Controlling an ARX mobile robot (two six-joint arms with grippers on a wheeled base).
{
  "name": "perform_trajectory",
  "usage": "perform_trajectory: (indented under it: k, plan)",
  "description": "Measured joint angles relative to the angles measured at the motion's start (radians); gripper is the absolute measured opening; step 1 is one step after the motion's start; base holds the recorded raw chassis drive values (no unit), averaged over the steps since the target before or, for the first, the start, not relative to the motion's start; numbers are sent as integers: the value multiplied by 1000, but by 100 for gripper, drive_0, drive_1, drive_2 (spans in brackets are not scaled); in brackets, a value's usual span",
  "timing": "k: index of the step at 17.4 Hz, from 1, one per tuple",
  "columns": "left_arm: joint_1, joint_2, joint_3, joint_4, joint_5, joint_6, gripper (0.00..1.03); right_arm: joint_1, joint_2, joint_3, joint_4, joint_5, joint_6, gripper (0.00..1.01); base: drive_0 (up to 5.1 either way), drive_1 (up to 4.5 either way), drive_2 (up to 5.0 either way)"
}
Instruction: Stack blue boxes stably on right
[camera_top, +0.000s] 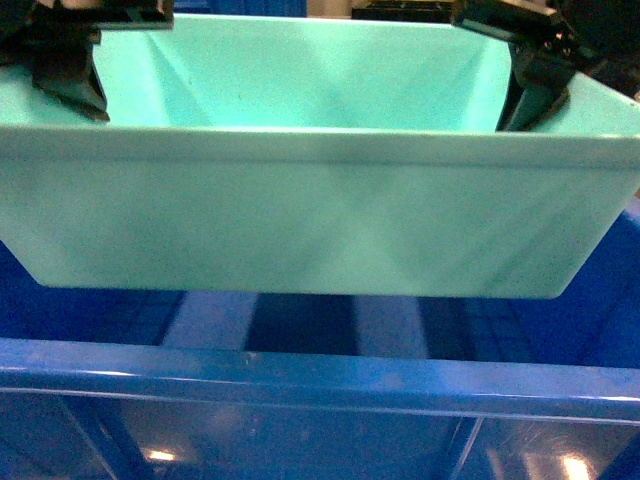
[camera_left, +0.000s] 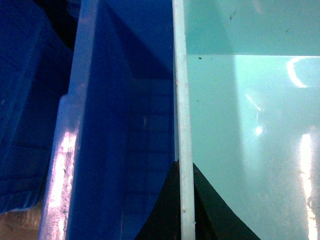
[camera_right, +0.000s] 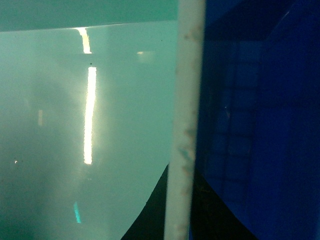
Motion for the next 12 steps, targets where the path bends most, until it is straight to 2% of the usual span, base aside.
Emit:
perform_trajectory:
  k: [3, 7, 12]
  plan:
    - [13, 17, -87, 49, 18, -4, 2, 0, 37, -44, 63, -6, -27, 8, 0, 0, 0]
    - [28, 98, -108, 85, 66, -6, 2, 2, 94, -60, 88, 4, -39, 8, 0, 0, 0]
    - [28, 124, -118, 116, 94, 26, 2, -5, 101, -107, 109, 31, -40, 8, 0, 0, 0]
